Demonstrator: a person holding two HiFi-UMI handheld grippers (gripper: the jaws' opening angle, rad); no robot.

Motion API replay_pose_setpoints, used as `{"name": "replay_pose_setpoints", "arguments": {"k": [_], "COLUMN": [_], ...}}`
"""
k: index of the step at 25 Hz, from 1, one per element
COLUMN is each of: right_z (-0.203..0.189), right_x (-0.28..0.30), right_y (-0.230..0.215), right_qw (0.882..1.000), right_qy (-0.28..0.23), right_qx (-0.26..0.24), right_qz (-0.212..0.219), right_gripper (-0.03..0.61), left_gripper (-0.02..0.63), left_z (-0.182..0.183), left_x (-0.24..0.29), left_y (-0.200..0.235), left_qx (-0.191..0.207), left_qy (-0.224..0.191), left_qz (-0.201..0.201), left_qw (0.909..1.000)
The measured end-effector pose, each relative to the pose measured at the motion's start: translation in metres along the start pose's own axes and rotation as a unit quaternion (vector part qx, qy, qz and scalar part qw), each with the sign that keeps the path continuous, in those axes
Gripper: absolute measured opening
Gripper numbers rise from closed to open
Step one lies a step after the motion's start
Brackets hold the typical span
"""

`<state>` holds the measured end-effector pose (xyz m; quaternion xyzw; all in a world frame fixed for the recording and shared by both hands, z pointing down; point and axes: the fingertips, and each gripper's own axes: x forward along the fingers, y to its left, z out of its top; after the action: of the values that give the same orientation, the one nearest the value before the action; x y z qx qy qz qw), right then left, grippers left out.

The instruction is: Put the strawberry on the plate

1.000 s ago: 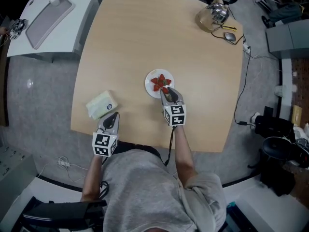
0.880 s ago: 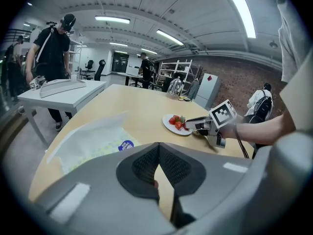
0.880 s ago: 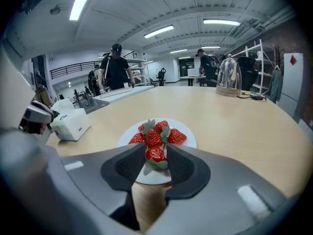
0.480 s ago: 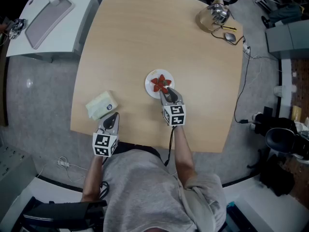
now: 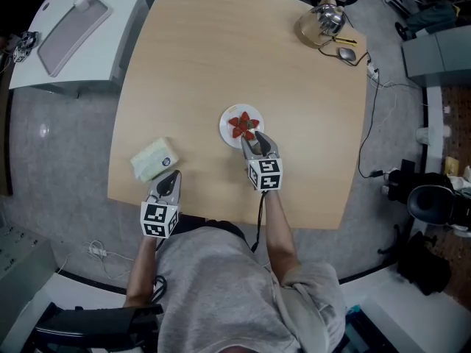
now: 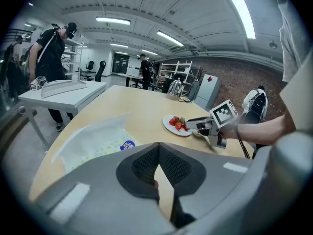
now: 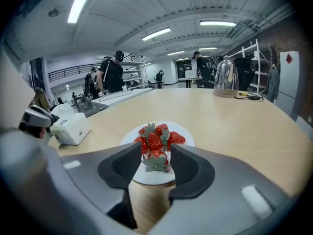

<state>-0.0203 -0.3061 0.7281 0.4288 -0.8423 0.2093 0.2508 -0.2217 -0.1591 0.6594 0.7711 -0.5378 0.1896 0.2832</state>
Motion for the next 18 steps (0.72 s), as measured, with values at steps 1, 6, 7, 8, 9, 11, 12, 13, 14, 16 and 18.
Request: {"name": "replay_pose_setpoints", "arguments": {"k": [1, 6, 7, 8, 9, 11, 12, 13, 14, 16, 18], "right_z": [0.0, 0.007, 0.009, 0.011, 0.013, 0.017, 0.018, 0.02, 0.022, 0.024, 0.027], "right_x": [-0.002, -0.018, -0.022, -0.027, -0.032, -0.042, -0.047, -0.053, -0.059, -0.07, -0.081], "right_y": [0.0, 0.0, 0.0, 0.0, -0.001, -0.001, -0.001, -0.002, -0.002, -0.002, -0.001], "right_qw": [1.0, 1.0, 1.0, 1.0, 0.999, 0.999, 0.999, 0.998, 0.998, 0.997, 0.996], "right_qy": [-0.001, -0.016, -0.021, -0.026, -0.031, -0.04, -0.044, -0.049, -0.054, -0.064, -0.075], "right_qx": [0.0, -0.003, -0.004, -0.004, -0.005, -0.005, -0.005, -0.005, -0.004, -0.004, -0.006], "right_qz": [-0.001, -0.009, -0.011, -0.014, -0.016, -0.02, -0.023, -0.025, -0.028, -0.034, -0.041], "right_gripper": [0.19, 0.18, 0.176, 0.173, 0.166, 0.155, 0.148, 0.134, 0.119, 0.1, 0.073], "left_gripper": [0.02, 0.02, 0.02, 0.02, 0.02, 0.02, 0.02, 0.02, 0.02, 0.02, 0.02], "left_z": [0.0, 0.002, 0.002, 0.003, 0.003, 0.005, 0.006, 0.007, 0.007, 0.009, 0.011], "left_x": [0.0, -0.003, -0.004, -0.005, -0.006, -0.008, -0.009, -0.011, -0.012, -0.015, -0.019], "left_y": [-0.001, -0.009, -0.011, -0.013, -0.015, -0.02, -0.023, -0.025, -0.028, -0.031, -0.033], "left_qx": [0.001, 0.006, 0.007, 0.009, 0.01, 0.015, 0.018, 0.02, 0.021, 0.023, 0.025], "left_qy": [-0.001, -0.005, -0.006, -0.008, -0.01, -0.013, -0.015, -0.018, -0.021, -0.026, -0.03], "left_qz": [-0.001, -0.008, -0.009, -0.011, -0.013, -0.017, -0.019, -0.021, -0.022, -0.023, -0.023], "left_qw": [1.0, 0.9999, 0.9999, 0.9999, 0.9998, 0.9996, 0.9995, 0.9994, 0.9993, 0.9991, 0.999]}}
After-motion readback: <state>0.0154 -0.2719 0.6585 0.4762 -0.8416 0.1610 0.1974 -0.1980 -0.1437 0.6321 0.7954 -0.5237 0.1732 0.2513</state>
